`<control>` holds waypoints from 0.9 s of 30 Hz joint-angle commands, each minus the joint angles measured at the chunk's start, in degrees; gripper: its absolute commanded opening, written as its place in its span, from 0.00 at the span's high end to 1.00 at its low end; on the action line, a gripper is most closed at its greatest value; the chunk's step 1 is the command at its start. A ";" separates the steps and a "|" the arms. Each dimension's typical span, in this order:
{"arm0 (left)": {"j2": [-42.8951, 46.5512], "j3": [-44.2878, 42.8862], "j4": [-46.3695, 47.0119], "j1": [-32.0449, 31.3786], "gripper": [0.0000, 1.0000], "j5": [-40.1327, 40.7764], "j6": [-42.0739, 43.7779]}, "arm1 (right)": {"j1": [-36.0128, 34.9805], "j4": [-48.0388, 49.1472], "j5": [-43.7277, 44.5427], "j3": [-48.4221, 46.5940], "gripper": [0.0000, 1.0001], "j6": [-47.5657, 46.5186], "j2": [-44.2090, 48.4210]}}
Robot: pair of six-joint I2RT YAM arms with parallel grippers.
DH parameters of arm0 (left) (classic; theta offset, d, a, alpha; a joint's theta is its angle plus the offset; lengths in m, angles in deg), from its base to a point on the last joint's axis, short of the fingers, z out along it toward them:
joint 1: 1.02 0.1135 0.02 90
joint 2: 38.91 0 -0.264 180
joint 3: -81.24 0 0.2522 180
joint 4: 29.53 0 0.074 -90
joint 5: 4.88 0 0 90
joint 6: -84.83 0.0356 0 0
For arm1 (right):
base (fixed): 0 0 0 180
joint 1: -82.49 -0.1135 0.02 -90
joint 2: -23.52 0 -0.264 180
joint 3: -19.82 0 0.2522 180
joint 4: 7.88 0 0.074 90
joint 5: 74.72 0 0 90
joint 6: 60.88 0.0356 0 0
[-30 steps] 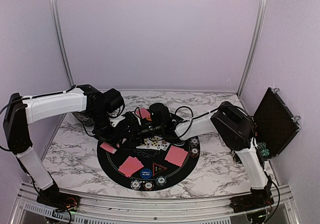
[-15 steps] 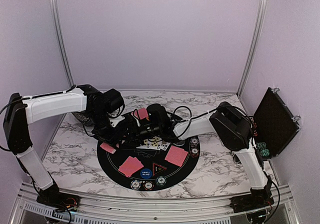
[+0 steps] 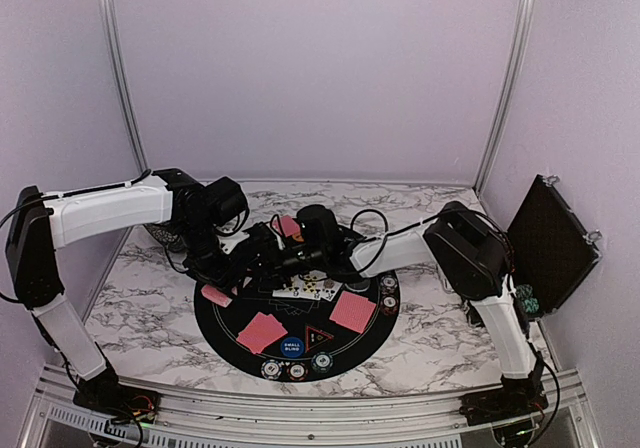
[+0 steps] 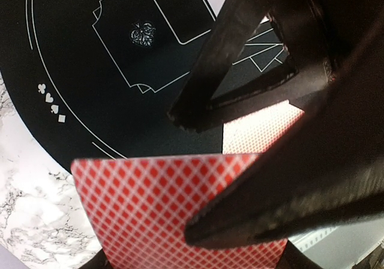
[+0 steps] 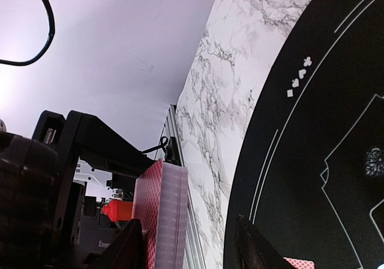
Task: Distribute texas hold em gaming equipment
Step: Pick up the poker card from the face-down deck piles.
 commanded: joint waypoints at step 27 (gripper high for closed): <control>2.36 -0.18 -1.20 -0.03 0.44 1.12 0.15 | 2.10 3.44 2.20 5.97 0.57 1.01 8.19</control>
